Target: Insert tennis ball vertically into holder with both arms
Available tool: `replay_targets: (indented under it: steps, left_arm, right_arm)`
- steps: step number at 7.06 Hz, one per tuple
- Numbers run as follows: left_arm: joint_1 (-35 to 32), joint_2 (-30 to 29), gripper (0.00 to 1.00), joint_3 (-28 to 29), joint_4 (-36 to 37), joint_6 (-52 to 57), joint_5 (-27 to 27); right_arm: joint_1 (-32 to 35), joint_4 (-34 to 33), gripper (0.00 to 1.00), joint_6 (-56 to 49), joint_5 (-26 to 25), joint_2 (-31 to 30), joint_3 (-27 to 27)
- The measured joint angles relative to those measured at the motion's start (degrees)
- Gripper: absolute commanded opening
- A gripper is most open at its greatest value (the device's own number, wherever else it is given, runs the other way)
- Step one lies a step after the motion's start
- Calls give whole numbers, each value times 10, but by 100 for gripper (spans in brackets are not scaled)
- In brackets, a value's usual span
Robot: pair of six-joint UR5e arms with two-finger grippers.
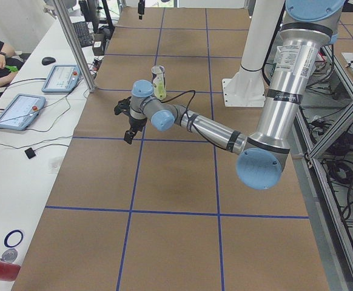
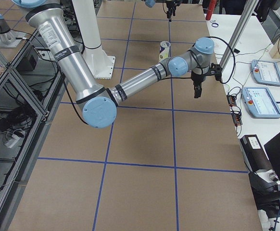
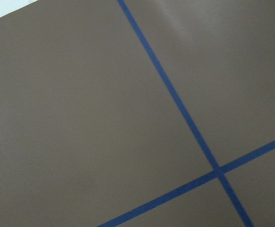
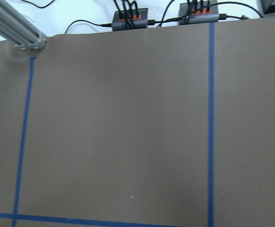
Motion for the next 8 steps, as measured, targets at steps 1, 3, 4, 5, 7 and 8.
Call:
replay_targets:
  steps: [1, 3, 4, 5, 7, 8]
  left_arm:
    - [-35, -2, 100, 33, 15, 71, -3]
    - [-119, -11, 100, 107, 42, 165, -28]
    - [-153, -12, 100, 130, 55, 187, -66]
    - [-176, -6, 100, 142, 74, 204, -100]
    - [-216, 23, 100, 151, 89, 222, -125]
    - [-230, 44, 100, 146, 90, 236, -128]
  right_arm:
    - [28, -27, 100, -90, 4, -12, -16]
    - [86, -57, 100, -272, 24, -48, -50]
    - [113, -58, 100, -347, 36, -85, -56]
    - [132, -54, 100, -388, 51, -132, -50]
    - [144, -43, 100, -410, 60, -205, -31]
    - [146, -36, 100, -409, 58, -218, -31]
